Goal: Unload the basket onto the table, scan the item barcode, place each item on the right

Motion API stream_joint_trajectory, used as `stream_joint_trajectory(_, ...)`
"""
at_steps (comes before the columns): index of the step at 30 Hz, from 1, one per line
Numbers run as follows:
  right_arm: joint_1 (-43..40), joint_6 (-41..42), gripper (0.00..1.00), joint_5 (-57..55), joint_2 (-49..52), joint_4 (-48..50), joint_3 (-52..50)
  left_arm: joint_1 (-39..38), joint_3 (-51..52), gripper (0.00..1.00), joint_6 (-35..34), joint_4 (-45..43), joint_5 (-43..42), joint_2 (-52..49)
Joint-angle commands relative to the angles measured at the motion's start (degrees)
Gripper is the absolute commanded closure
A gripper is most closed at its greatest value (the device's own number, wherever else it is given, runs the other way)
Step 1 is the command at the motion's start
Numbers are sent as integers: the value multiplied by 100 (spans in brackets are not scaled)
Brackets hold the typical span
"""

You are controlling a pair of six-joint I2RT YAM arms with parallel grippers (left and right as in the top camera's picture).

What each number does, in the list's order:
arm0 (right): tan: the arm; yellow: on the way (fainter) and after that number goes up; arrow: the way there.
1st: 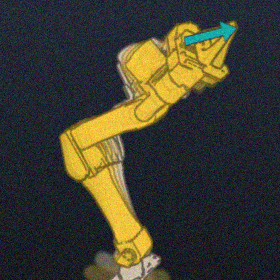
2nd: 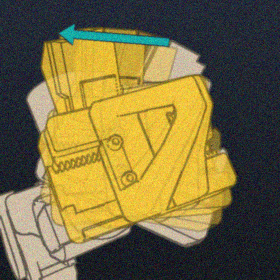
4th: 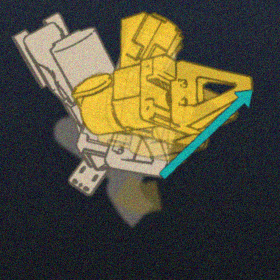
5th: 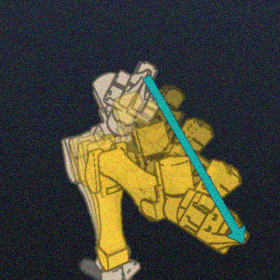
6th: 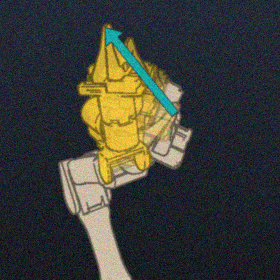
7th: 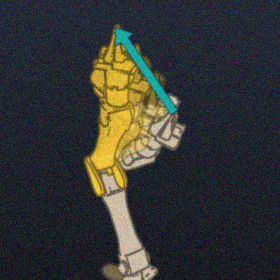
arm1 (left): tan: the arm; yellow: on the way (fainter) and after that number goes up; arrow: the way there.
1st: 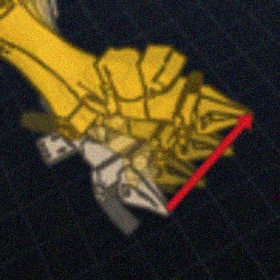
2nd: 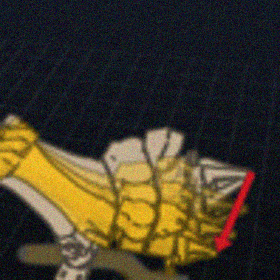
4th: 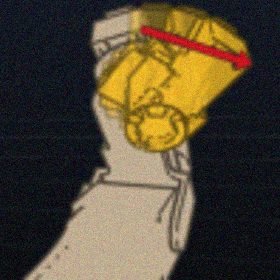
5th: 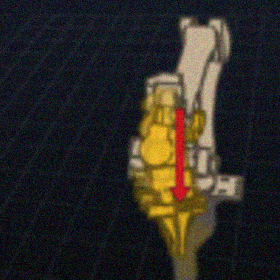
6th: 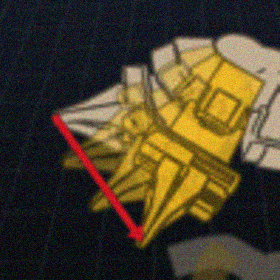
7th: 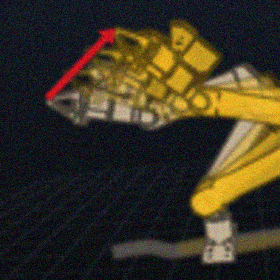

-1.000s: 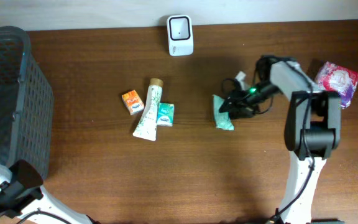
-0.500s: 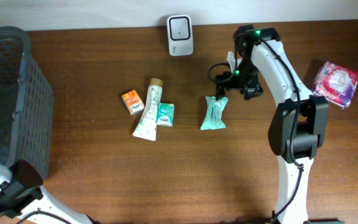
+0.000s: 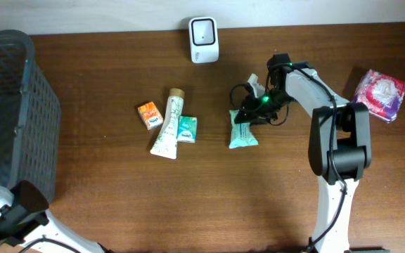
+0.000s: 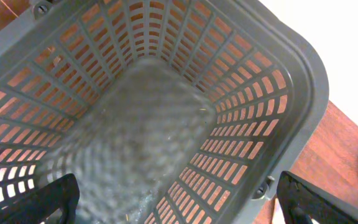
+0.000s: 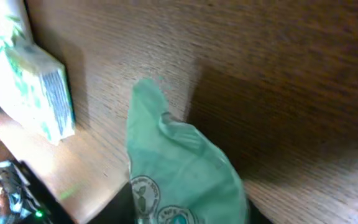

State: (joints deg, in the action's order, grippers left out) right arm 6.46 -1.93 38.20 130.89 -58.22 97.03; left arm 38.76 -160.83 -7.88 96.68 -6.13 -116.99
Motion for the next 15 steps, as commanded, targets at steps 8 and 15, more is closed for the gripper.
stream_joint_trajectory(8, 68, 623, 96, -2444, 55, -1943, 2194, 13, -42, 1, 70, 4, -2, 87)
stream_joint_trajectory(15, 514, 2643, 96, -6745, 74, -2173, 1351, 13, -42, 1, 70, 2, -4, 87)
